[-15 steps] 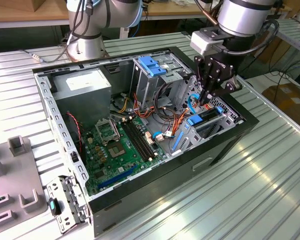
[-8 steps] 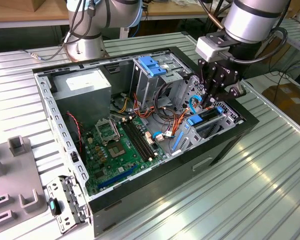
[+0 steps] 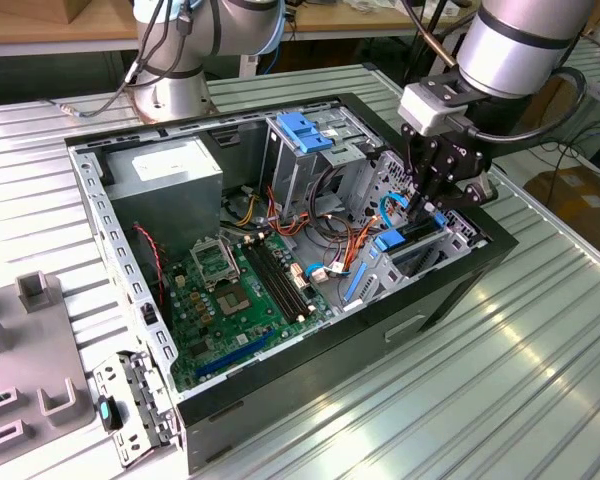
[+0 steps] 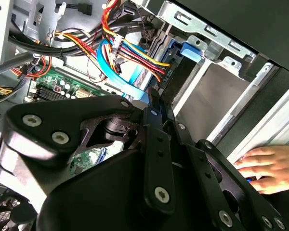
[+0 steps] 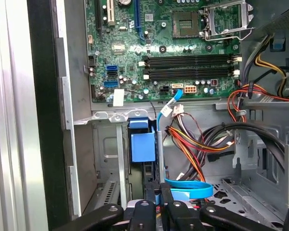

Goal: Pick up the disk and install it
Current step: 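Insert the second disk wire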

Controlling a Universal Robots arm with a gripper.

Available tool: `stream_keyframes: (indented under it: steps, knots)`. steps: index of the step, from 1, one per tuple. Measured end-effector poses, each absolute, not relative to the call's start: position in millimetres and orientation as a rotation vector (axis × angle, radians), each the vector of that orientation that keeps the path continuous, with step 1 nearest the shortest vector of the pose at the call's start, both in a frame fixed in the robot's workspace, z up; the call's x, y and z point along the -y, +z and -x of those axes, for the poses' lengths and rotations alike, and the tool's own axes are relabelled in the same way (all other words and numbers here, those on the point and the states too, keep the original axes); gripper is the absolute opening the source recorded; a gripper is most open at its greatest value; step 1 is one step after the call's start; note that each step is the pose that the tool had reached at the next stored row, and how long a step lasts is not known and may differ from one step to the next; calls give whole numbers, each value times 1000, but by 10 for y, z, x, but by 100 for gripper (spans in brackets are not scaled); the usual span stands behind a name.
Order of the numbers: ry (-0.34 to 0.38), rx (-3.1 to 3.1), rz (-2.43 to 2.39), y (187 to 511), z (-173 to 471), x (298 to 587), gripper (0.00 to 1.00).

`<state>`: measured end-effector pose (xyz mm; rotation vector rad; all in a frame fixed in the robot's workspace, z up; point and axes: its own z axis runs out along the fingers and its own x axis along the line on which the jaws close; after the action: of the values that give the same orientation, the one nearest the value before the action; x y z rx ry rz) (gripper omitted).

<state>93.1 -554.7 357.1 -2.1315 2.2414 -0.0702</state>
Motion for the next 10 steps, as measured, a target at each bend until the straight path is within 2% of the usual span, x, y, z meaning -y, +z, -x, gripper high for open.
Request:
stream_keyframes:
  steps: [10]
  knots:
    - [-60,-2237,2127,3538,-931,5571,16]
